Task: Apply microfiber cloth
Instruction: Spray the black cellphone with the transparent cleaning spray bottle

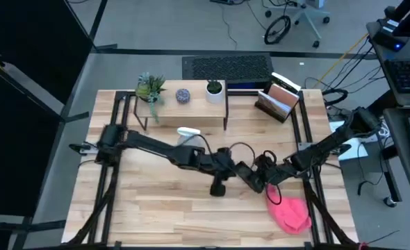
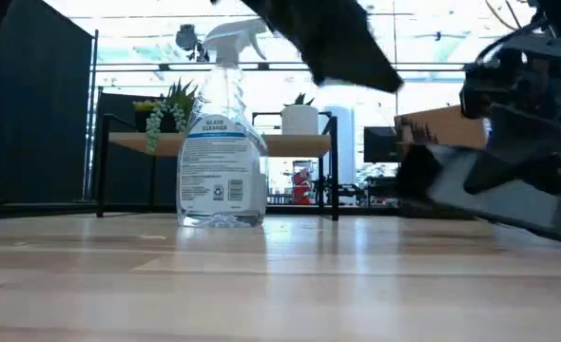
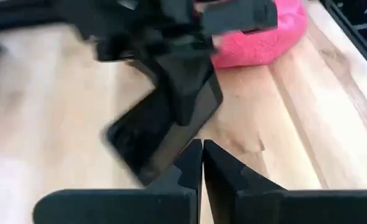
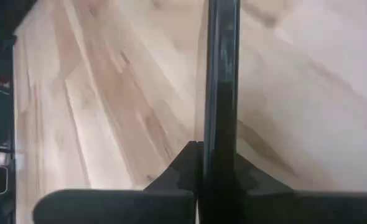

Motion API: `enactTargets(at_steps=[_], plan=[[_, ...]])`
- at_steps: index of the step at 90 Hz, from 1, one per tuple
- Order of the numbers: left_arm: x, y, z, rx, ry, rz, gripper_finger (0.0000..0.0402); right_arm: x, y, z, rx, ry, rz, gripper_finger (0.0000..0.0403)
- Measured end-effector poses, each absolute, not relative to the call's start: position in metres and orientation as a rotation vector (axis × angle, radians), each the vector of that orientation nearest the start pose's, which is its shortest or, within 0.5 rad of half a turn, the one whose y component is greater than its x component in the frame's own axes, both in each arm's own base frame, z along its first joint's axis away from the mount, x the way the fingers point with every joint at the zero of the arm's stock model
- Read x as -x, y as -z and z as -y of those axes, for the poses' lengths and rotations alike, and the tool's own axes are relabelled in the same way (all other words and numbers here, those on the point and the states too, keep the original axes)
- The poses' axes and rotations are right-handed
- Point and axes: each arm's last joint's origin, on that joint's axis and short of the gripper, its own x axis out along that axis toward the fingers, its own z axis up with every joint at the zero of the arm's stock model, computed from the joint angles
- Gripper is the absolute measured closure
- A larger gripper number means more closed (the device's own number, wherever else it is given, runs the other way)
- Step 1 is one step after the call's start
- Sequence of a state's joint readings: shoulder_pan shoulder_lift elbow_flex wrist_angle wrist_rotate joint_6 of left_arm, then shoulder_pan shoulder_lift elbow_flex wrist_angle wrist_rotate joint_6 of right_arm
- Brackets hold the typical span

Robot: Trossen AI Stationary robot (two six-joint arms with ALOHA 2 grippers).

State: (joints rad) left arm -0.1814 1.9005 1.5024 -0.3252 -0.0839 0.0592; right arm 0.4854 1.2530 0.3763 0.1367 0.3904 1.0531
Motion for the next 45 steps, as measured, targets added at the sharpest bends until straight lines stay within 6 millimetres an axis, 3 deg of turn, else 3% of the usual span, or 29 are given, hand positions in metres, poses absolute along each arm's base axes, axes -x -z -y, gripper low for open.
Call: enactTargets(at_steps=[15,23,30,45], plan=[[-0.372,-0.288,0.077,-0.232,-0.045,-0.831,0.0402,-0.199,-0.153,-0.089,-0.572,0.279,-0.559,0.0395],[-0.341,-0.298,0.073,-0.234,-0.165,-0.879,0.0402,-0.203,-0.158,-0.087,-0.515,0.294,-0.527,0.0395],[-0.313,-0.294,0.067,-0.188,-0.248,-0.901,0.0402,-0.206,-0.16,-0.084,-0.479,0.296,-0.508,0.0395],[-0.247,-0.265,0.05,0.019,-0.377,-0.887,0.0402,-0.213,-0.16,-0.083,-0.391,0.243,-0.485,0.0395]])
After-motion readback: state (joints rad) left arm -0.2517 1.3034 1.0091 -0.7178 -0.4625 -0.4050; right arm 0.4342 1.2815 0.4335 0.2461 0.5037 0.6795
